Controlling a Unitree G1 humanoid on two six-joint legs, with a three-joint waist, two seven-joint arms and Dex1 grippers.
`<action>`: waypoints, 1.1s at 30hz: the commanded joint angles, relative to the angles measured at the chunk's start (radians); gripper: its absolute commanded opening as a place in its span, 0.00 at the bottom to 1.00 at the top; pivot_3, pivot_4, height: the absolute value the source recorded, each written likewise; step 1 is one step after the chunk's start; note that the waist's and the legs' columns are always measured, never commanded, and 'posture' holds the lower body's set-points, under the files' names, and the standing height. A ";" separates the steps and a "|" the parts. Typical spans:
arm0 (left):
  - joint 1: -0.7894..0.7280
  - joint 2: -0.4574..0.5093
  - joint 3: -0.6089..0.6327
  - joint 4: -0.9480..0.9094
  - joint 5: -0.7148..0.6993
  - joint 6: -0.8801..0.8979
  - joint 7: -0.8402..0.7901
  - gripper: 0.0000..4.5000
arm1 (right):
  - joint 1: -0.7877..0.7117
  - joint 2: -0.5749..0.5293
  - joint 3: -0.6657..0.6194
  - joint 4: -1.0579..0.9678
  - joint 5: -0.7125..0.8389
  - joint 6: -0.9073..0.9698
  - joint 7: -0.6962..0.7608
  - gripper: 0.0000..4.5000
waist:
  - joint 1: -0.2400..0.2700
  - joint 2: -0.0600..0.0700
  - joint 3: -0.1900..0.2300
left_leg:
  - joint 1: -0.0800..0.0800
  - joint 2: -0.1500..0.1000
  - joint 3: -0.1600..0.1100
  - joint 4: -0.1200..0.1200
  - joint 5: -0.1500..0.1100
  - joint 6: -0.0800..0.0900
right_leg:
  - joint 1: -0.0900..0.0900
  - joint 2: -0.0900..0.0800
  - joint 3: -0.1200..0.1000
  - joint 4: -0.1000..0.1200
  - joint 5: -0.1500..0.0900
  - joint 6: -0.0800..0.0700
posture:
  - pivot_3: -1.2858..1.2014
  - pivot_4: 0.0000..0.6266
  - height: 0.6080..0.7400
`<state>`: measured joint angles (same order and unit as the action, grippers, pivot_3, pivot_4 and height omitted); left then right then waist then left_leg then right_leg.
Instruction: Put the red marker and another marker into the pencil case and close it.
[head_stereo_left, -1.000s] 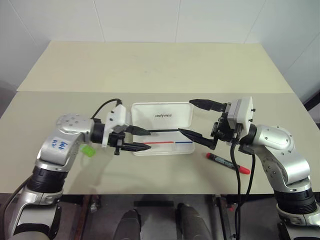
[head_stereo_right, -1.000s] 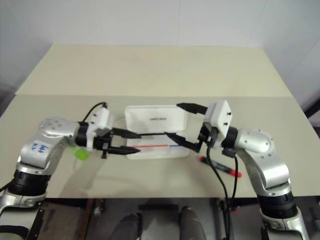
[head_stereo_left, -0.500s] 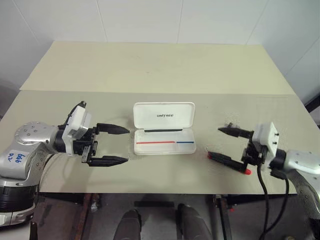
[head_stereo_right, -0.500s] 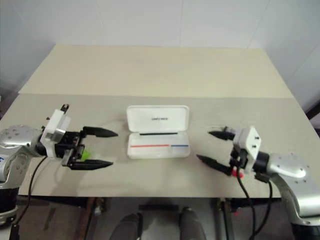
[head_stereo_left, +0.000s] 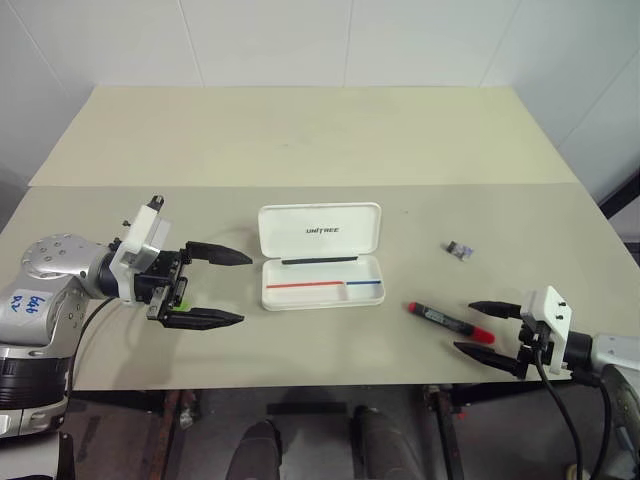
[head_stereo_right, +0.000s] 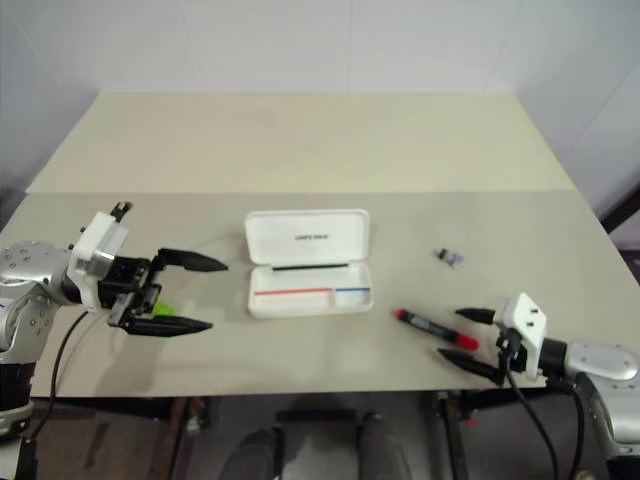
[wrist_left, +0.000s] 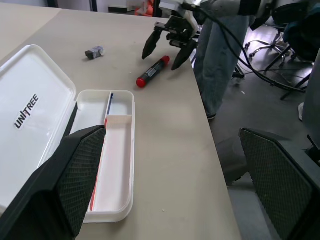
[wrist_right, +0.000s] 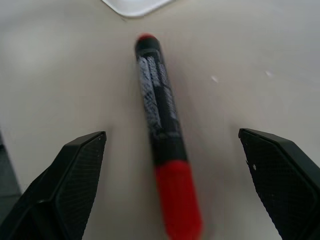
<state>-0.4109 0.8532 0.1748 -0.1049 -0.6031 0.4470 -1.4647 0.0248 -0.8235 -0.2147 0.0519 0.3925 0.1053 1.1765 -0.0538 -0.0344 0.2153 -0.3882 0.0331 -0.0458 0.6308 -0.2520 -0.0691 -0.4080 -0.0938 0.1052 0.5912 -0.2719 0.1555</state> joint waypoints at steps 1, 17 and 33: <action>-0.026 0.019 0.001 -0.014 -0.019 0.000 0.000 1.00 | -0.027 0.007 0.020 0.042 -0.012 -0.031 0.022 0.96 | -0.001 0.000 0.000 | 0.000 0.000 0.000 0.000 0.000 0.000 | 0.000 0.000 0.000 0.000 0.000 0.000 | 0.52 0.24 1.00; -0.023 0.015 0.008 0.007 0.001 -0.047 0.012 1.00 | -0.094 0.023 0.056 0.025 -0.024 -0.064 0.008 0.13 | -0.004 0.000 0.000 | 0.001 0.000 0.000 0.000 0.000 0.000 | 0.000 0.000 0.000 0.001 0.002 0.003 | 0.52 0.24 1.00; 0.053 0.028 0.054 0.128 0.052 -0.226 0.029 1.00 | -0.584 0.111 0.317 -0.064 -0.066 -0.047 0.121 0.13 | -0.004 0.001 0.000 | 0.000 0.000 0.000 -0.002 0.000 -0.001 | -0.001 0.000 0.000 0.002 0.005 0.008 | 0.52 0.24 1.00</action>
<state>-0.3695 0.8671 0.2059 0.0225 -0.5580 0.2443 -1.4339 -0.5239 -0.7481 0.0458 -0.0013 0.3427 0.0724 1.2779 -0.0577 -0.0338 0.2156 -0.3882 0.0333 -0.0461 0.6289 -0.2521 -0.0702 -0.4095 -0.0938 0.1052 0.5935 -0.2669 0.1645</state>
